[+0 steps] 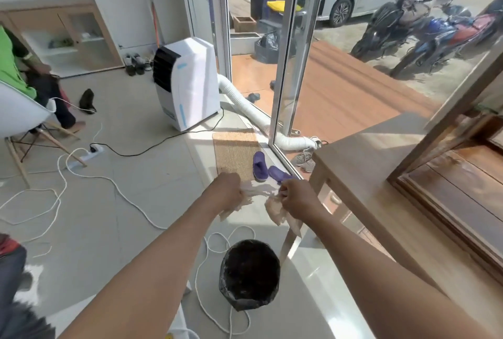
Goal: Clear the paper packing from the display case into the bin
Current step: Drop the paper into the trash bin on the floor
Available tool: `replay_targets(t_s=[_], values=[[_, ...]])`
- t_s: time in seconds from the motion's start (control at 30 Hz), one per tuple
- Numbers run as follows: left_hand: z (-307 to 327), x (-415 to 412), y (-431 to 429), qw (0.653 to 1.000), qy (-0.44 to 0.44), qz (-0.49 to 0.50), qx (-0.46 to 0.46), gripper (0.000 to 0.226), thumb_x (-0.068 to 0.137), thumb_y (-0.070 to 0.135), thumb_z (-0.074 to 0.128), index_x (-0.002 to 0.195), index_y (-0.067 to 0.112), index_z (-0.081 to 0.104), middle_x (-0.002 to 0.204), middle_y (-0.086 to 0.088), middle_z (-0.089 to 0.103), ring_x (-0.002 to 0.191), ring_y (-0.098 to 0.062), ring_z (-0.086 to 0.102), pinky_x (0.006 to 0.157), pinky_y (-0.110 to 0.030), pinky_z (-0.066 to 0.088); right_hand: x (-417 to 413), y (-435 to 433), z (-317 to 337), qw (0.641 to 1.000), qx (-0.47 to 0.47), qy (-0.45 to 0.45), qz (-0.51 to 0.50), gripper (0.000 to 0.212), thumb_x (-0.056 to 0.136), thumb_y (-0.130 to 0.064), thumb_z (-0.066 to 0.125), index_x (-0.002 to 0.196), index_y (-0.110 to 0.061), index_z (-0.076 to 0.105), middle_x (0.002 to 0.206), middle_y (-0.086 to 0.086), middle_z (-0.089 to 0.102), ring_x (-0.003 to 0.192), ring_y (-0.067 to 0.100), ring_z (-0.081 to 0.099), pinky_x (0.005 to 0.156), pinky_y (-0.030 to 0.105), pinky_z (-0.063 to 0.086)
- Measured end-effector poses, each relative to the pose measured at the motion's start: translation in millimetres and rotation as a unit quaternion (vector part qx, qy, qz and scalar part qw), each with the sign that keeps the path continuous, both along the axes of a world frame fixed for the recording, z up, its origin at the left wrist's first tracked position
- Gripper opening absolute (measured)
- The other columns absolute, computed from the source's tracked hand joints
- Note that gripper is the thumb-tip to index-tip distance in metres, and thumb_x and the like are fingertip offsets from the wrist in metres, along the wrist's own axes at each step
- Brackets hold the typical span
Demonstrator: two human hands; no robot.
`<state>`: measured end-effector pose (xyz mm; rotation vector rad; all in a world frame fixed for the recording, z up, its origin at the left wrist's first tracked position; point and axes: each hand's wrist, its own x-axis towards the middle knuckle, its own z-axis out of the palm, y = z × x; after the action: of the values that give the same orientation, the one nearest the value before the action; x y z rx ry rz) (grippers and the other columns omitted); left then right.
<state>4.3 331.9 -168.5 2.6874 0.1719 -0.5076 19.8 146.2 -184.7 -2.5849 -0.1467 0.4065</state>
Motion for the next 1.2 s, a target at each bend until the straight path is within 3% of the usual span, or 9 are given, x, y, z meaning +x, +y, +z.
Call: replay_targets(t_s=[0.07,0.2,0.4,0.53,0.63,0.8,0.97,1.07,1.2], values=[[-17,-7,3,1.0,0.003,0.009,-0.012,0.026,0.082,0.034,0.07,0.081,0.01,0.061,0.084,-0.009,0.067,0.077,-0.025,0.065,0.062,-0.028,0.047,4,4,-18,1.0,0.001,0.03,0.002,0.021,0.084,-0.007,0.056,0.1,-0.009,0.069,0.104,0.013,0.069,0.1,0.031,0.065,0.078,0.029,0.049],[-77,-18,5,0.997,0.041,0.068,-0.013,0.023,0.09,0.021,0.057,0.104,0.002,0.061,0.107,-0.017,0.065,0.096,-0.033,0.065,0.07,-0.032,0.047,10,14,-75,0.997,-0.022,0.074,0.021,0.024,0.08,-0.007,0.054,0.095,-0.015,0.07,0.104,0.008,0.07,0.098,0.03,0.066,0.069,0.027,0.043],[-173,-26,-1,0.99,0.092,0.102,-0.035,0.026,0.087,0.015,0.051,0.103,0.003,0.066,0.104,-0.019,0.068,0.097,-0.036,0.067,0.076,-0.034,0.052,16,16,-173,0.989,-0.019,0.143,0.044,0.025,0.081,0.002,0.049,0.091,-0.006,0.07,0.098,0.013,0.072,0.091,0.03,0.068,0.069,0.03,0.051],[-238,-27,-5,0.982,0.127,0.133,-0.046,0.023,0.086,0.009,0.052,0.103,0.001,0.065,0.107,-0.021,0.069,0.101,-0.037,0.066,0.079,-0.035,0.052,18,20,-242,0.984,-0.011,0.176,0.04,0.025,0.085,-0.003,0.048,0.091,-0.008,0.071,0.098,0.013,0.072,0.09,0.03,0.067,0.073,0.032,0.051],[-293,-27,-4,0.977,0.153,0.138,-0.052,0.02,0.085,0.009,0.056,0.102,0.002,0.064,0.108,-0.02,0.068,0.102,-0.037,0.065,0.077,-0.033,0.049,20,21,-294,0.976,-0.046,0.204,0.059,0.018,0.087,-0.006,0.047,0.081,-0.016,0.061,0.101,0.015,0.071,0.092,0.03,0.065,0.076,0.031,0.049],[-368,-28,-5,0.973,0.18,0.133,-0.051,0.019,0.085,0.012,0.058,0.1,0.003,0.066,0.109,-0.018,0.068,0.103,-0.036,0.064,0.08,-0.034,0.049,16,15,-373,0.974,-0.066,0.207,0.059,0.025,0.092,-0.006,0.047,0.109,-0.003,0.064,0.11,0.02,0.065,0.086,0.026,0.052,0.085,0.037,0.049],[-429,-24,-5,0.97,0.192,0.139,-0.054,0.02,0.086,0.002,0.048,0.099,-0.002,0.062,0.111,-0.019,0.063,0.103,-0.035,0.06,0.08,-0.035,0.046,26,21,-438,0.972,-0.05,0.227,0.029,0.021,0.086,-0.002,0.043,0.085,-0.004,0.063,0.098,0.016,0.067,0.091,0.03,0.064,0.07,0.031,0.047],[-461,-18,-5,0.97,0.193,0.133,-0.06,0.021,0.083,-0.003,0.046,0.097,-0.002,0.062,0.112,-0.018,0.062,0.104,-0.034,0.059,0.08,-0.033,0.044,32,25,-470,0.972,-0.055,0.226,0.033,0.028,0.083,-0.002,0.042,0.059,-0.015,0.045,0.082,0.009,0.058,0.087,0.03,0.061,0.07,0.033,0.047],[-491,-12,-5,0.971,0.201,0.114,-0.056,0.017,0.079,0.002,0.062,0.096,0.003,0.063,0.109,-0.012,0.059,0.1,-0.031,0.059,0.081,-0.034,0.046,38,28,-495,0.97,-0.051,0.236,0.029,0.032,0.084,-0.004,0.045,0.057,-0.021,0.04,0.08,0.007,0.055,0.078,0.022,0.053,0.06,0.028,0.04]])
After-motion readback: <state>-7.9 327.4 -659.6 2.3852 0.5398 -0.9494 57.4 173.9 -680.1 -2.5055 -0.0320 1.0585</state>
